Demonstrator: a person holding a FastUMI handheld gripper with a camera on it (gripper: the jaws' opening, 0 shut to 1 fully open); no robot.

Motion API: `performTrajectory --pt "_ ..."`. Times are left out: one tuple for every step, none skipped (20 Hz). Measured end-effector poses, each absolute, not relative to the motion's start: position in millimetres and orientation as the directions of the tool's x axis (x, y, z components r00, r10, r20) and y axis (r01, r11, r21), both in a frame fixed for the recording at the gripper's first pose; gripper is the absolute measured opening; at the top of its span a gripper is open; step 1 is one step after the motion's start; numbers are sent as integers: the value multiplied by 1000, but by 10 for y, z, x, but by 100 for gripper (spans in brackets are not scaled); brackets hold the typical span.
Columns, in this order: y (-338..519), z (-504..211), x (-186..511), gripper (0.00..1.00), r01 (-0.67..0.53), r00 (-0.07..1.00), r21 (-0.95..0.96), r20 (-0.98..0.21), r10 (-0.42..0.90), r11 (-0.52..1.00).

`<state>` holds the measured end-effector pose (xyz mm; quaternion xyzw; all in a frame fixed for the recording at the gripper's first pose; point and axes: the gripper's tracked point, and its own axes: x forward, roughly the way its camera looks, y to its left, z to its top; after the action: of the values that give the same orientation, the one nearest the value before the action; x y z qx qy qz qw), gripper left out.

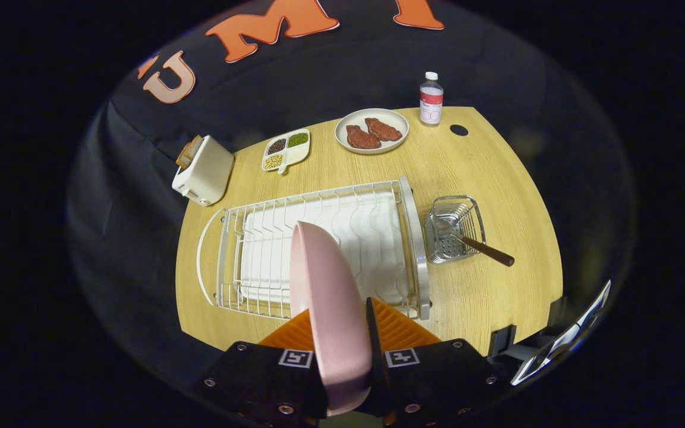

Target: Take the plate from the dish rack, then take the spoon from the basket and place it into the plate.

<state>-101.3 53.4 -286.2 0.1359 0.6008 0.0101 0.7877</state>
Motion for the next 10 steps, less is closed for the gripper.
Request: performTrajectory --pt "520 -2873 -1070 30 147 277 234 -942 187 961" --pt "489 -2893 -1146 30 149 275 238 -942 191 960" --pt "459 -2921 -1214 30 149 271 238 -943 192 960" --pt "423 -2957 -1287 30 148 265 237 -945 193 960" --pt "392 -2989 -1357 30 150 259 236 -947 192 960" --pt "382 -3023 -1451 30 151 252 240 -947 197 959" --pt "374 -3054 -1524 30 154 244 247 -948 206 957" --pt "379 -3086 -1595 30 157 238 258 -947 217 953" --pt "385 -3119 -1663 30 162 231 267 -946 226 950" --pt "380 -3161 -1746 30 167 225 272 -946 232 948"
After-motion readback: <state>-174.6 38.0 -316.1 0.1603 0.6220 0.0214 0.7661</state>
